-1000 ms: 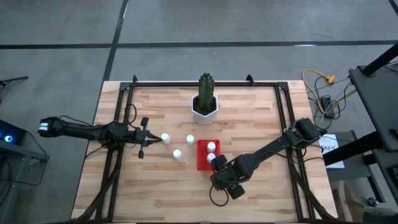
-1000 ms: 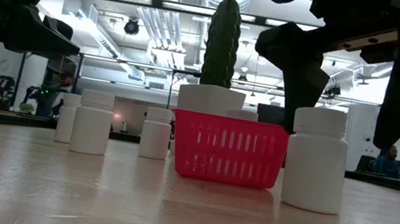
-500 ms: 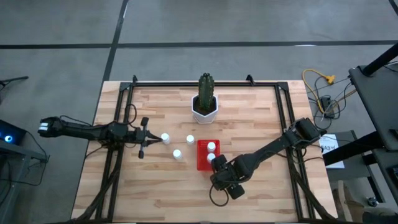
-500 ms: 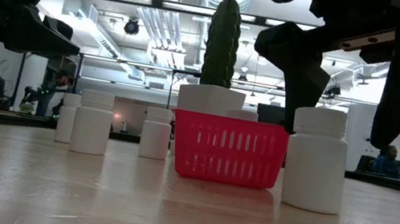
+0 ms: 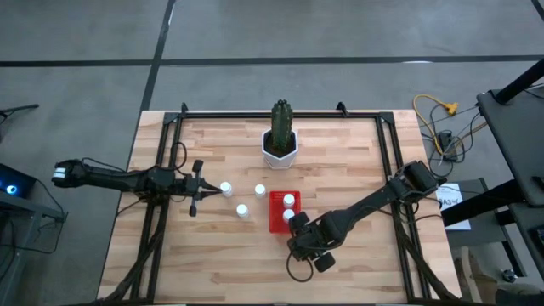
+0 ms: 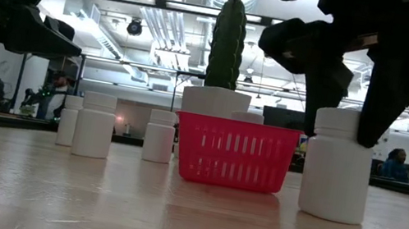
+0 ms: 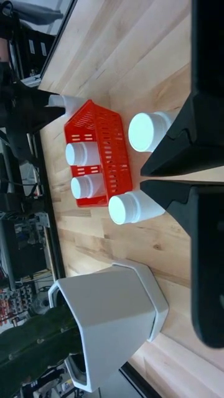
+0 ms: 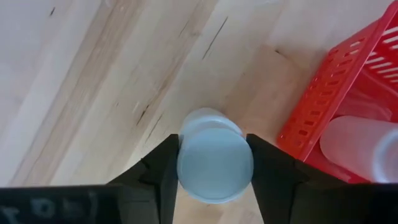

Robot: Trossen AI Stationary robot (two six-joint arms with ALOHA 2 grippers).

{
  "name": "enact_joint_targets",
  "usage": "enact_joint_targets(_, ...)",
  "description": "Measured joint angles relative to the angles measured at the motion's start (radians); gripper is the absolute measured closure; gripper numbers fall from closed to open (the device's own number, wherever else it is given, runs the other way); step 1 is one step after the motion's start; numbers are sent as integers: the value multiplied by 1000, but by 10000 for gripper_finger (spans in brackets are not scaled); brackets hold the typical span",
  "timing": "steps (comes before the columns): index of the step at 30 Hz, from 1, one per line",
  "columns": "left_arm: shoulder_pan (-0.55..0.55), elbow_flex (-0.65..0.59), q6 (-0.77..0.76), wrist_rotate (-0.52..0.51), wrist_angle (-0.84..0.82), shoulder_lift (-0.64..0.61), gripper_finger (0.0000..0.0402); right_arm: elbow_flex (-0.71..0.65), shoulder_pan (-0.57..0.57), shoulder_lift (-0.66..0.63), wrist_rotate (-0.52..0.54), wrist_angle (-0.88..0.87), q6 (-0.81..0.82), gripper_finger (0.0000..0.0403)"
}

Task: Pick and place pill bottles into a basket
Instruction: Put the white pill bottle into the red bin

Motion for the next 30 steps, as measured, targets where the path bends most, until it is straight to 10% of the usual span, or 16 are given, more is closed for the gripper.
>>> enact_joint_targets(30,0,0,0,0,0,0,398,313,-72,-1,-25,-112,2,257)
